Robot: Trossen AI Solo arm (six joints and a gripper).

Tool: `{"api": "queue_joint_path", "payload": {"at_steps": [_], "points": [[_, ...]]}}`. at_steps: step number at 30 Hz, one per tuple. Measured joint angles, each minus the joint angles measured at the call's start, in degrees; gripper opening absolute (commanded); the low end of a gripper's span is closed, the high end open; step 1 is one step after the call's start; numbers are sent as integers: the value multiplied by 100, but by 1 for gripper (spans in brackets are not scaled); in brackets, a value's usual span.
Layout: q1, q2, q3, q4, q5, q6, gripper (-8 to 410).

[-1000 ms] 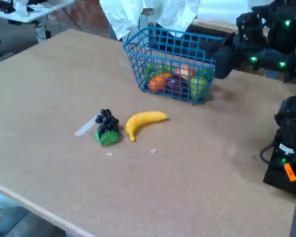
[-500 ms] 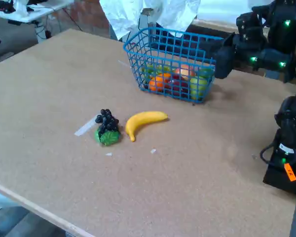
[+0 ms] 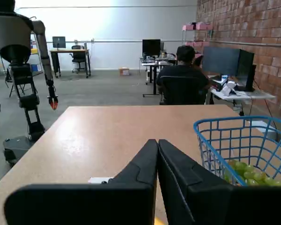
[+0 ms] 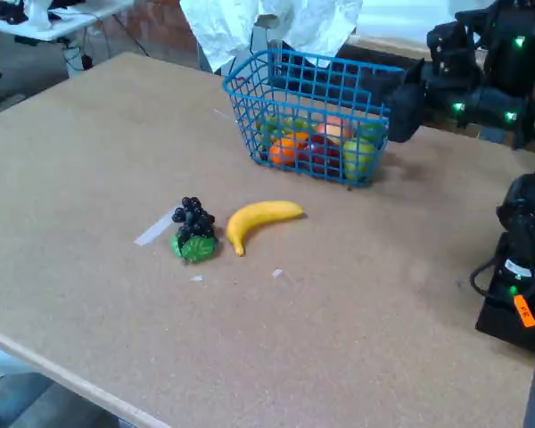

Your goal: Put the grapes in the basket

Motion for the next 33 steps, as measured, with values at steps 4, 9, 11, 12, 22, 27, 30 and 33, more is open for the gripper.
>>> {"api": "queue_joint_path", "payload": {"at_steps": [4,9,11,12,22,27,30,33], "points": [[-2,0,0,-2,0,0,0],[-2,0,0,127,0,184,0],[-2,0,0,184,0,247,0],[0,0,0,223,0,256,0],[0,343,0,1012,0,-33,0],[-2,1043,114,1414,2,-175,0],[0,1541,400,1432,2,-229,0],[0,2050,833,1394,2,-334,0]]}}
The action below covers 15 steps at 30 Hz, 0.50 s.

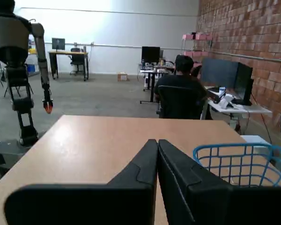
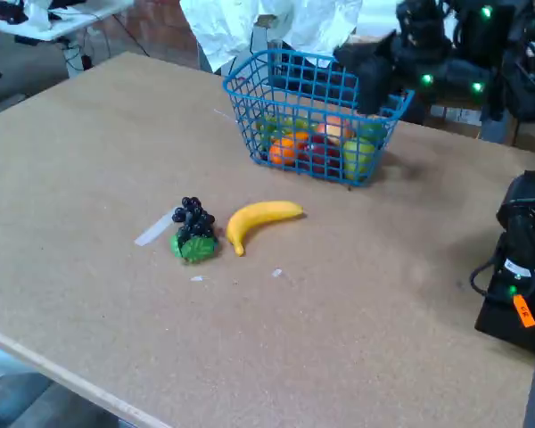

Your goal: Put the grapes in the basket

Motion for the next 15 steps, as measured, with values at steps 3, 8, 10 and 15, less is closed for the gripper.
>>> {"api": "queue_joint_path", "payload": {"at_steps": [3,8,10,15], "points": [[0,520,540,-195,0,-107,0],[0,1513,1596,-992,-2,-247,0],[0,1921,1978,-1300,-2,-393,0],[7,2857,2702,-1633,-2,-756,0]]}}
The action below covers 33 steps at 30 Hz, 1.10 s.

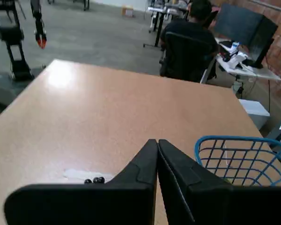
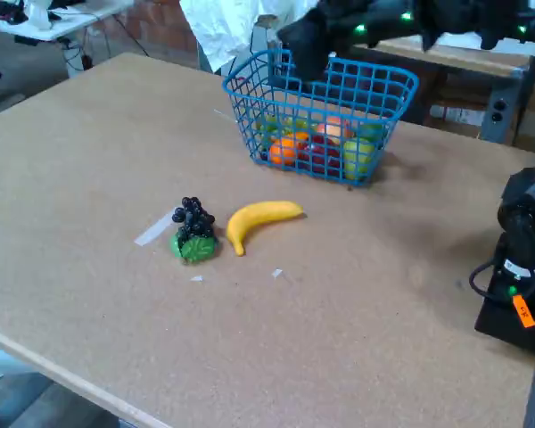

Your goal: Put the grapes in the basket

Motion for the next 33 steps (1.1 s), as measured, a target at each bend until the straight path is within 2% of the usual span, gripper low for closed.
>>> {"api": "queue_joint_path", "payload": {"at_steps": [6,15,23,27,30,33], "points": [[0,905,588,-92,0,-350,0],[28,2037,896,-116,-76,-221,0],[76,2970,892,-7,-358,570,6],[96,3296,892,39,-754,796,47],[114,3427,892,74,-997,887,99],[131,3464,892,74,-1034,951,159]]}}
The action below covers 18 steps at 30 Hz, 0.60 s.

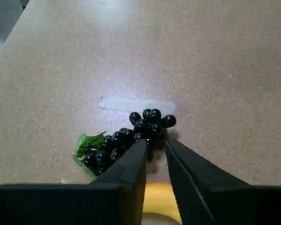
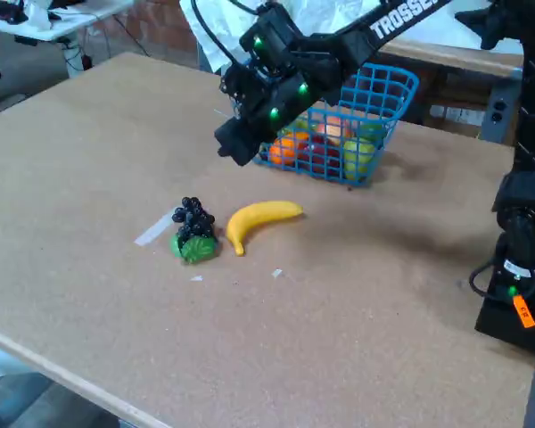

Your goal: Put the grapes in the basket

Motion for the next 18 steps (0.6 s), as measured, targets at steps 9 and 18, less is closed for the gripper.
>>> {"api": "queue_joint_path", "payload": {"at_steps": [9,18], "points": [[46,48,0,-24,-2,455,271],[367,673,2,162,0,603,271]]}}
